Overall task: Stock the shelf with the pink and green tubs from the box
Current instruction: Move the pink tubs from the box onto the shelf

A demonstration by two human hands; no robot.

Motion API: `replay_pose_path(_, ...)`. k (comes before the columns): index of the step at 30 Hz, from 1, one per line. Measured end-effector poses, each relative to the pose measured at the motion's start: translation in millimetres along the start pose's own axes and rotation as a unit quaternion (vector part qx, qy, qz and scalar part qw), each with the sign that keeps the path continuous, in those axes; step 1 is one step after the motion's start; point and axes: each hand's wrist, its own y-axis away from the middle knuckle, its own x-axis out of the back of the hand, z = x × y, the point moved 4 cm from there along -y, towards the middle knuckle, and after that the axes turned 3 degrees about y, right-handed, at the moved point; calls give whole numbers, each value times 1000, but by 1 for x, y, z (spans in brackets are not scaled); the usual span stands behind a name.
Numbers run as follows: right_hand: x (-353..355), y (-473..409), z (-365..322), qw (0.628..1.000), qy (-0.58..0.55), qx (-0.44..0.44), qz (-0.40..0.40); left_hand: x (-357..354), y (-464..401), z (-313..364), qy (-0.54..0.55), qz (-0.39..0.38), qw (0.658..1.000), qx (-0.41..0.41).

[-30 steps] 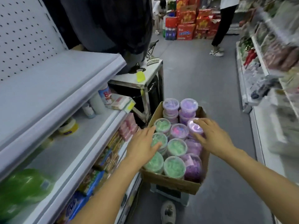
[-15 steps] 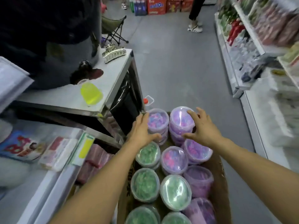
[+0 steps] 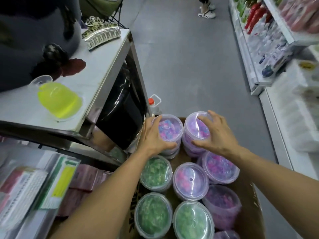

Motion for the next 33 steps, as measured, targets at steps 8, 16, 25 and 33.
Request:
replay_pose_path(8, 43, 43, -19, 989, -144, -20, -25, 33, 66, 21, 91, 20, 991, 99)
replay_pose_path(16, 98, 120, -65, 969, -226, 23, -93, 81, 177, 57, 163, 71, 972, 151)
replay_pose_path(25, 169, 276, -136, 943, -256, 157, -145, 136, 414, 117, 232, 174, 940, 178)
replay_pose_path(33, 221, 404, -241, 888, -291, 307, -180, 191, 616, 156, 227, 318, 893, 223)
